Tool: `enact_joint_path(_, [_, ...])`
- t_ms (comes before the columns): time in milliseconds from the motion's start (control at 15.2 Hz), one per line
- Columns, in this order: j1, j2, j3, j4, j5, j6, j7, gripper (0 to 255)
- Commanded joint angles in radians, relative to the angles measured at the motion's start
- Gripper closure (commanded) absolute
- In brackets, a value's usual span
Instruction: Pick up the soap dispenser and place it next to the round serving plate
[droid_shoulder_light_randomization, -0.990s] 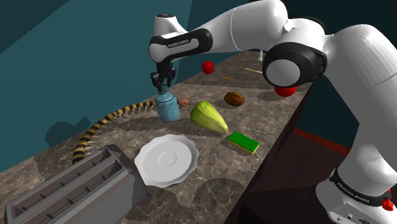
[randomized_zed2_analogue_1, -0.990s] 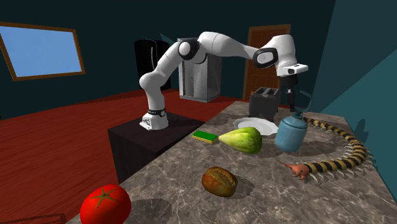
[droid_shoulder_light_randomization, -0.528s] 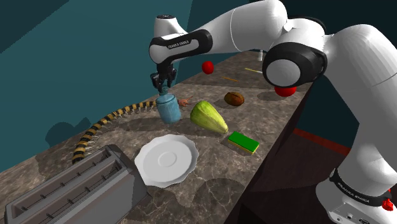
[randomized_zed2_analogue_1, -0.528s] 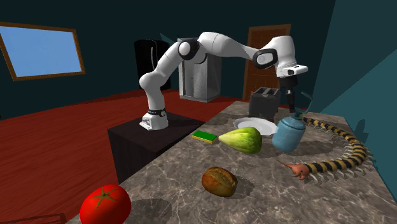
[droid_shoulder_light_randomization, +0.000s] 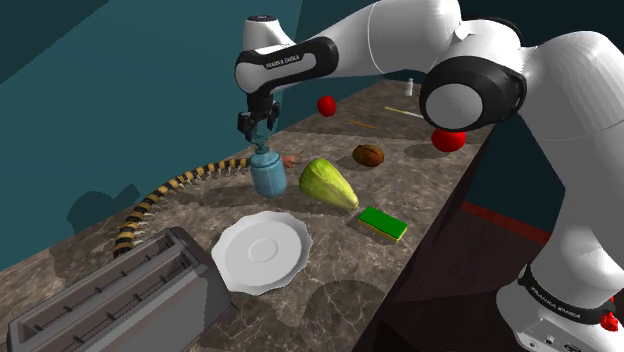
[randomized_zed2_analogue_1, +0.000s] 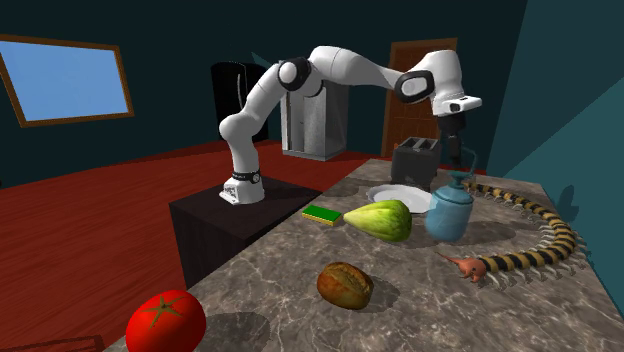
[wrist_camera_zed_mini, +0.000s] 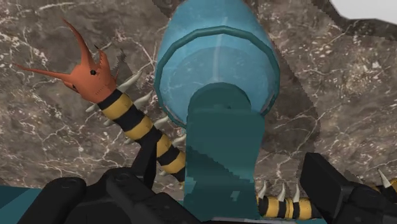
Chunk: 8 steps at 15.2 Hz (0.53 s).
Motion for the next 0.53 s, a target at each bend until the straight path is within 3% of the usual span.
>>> enact_joint_path(0, [0.003, -0.023, -0.005, 0.018, -0.006, -0.039, 0.004, 0])
enact_joint_path(462, [0.006, -0.039, -0.007, 0.016, -0.010, -0.053, 0.006, 0])
